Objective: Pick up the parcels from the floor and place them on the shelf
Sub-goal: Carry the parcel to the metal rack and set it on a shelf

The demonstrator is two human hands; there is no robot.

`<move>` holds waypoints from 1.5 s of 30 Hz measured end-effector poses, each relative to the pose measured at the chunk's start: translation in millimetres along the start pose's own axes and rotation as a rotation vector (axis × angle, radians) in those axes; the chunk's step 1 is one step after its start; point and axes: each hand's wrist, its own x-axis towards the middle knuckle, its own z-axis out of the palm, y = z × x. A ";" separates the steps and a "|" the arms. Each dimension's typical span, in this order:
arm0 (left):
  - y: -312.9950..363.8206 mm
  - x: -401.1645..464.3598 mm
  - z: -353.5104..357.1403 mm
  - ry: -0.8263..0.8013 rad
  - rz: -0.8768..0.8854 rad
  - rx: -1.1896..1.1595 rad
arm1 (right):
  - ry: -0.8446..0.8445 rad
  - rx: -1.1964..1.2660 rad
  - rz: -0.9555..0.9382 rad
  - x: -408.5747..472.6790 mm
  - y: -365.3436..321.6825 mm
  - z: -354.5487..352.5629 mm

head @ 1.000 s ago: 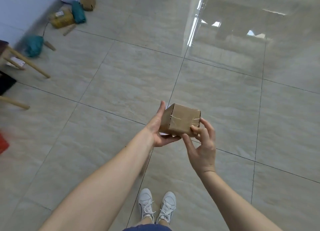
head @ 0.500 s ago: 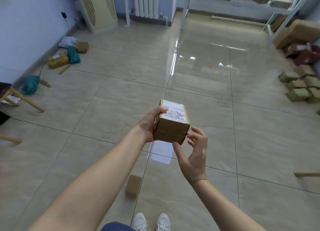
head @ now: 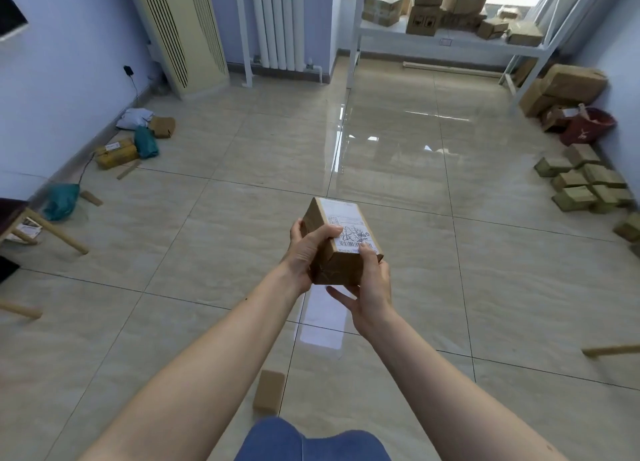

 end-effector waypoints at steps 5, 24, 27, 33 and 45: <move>6.2 -9.2 -9.7 0.023 -0.009 0.074 | -0.011 -0.078 -0.044 -1.4 -14.0 -6.5; 10.0 -31.5 2.3 0.250 0.120 -0.088 | -0.114 -0.179 -0.081 -14.1 -38.4 -12.7; 9.5 -34.3 0.0 0.197 0.077 -0.033 | -0.100 -0.190 -0.096 -12.2 -41.8 -13.8; 19.0 -39.8 -3.6 0.112 0.006 0.095 | -0.036 -0.255 -0.113 -8.0 -53.9 -20.9; 30.0 -47.6 8.4 0.057 -0.048 0.066 | -0.091 -0.342 -0.139 -7.6 -82.2 -20.2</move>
